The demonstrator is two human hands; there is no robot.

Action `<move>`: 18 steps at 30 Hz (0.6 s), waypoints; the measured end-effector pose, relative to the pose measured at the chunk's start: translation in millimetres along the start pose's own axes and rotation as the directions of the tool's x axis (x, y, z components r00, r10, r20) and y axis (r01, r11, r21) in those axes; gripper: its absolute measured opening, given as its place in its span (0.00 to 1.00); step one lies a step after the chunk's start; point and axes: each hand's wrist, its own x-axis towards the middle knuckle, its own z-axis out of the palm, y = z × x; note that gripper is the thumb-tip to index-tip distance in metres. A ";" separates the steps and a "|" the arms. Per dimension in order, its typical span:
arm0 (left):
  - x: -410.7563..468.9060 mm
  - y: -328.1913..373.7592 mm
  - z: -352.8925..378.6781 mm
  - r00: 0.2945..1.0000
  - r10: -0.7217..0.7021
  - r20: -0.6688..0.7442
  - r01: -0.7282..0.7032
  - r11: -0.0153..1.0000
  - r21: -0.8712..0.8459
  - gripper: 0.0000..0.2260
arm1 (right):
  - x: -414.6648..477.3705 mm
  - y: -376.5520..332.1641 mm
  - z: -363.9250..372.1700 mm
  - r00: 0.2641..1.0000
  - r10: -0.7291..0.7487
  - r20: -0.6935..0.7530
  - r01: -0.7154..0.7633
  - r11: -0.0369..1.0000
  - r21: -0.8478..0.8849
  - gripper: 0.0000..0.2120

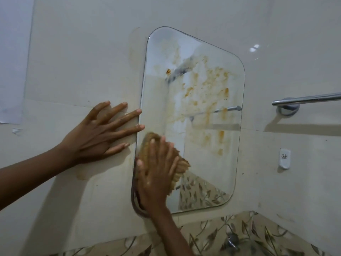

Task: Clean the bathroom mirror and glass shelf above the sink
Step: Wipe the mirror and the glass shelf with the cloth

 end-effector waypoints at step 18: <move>-1.2 -1.4 5.8 1.000 0.006 -0.019 -0.006 1.000 0.000 0.26 | 54.8 154.6 -42.7 0.606 0.763 -0.224 -0.694 0.645 0.319 0.31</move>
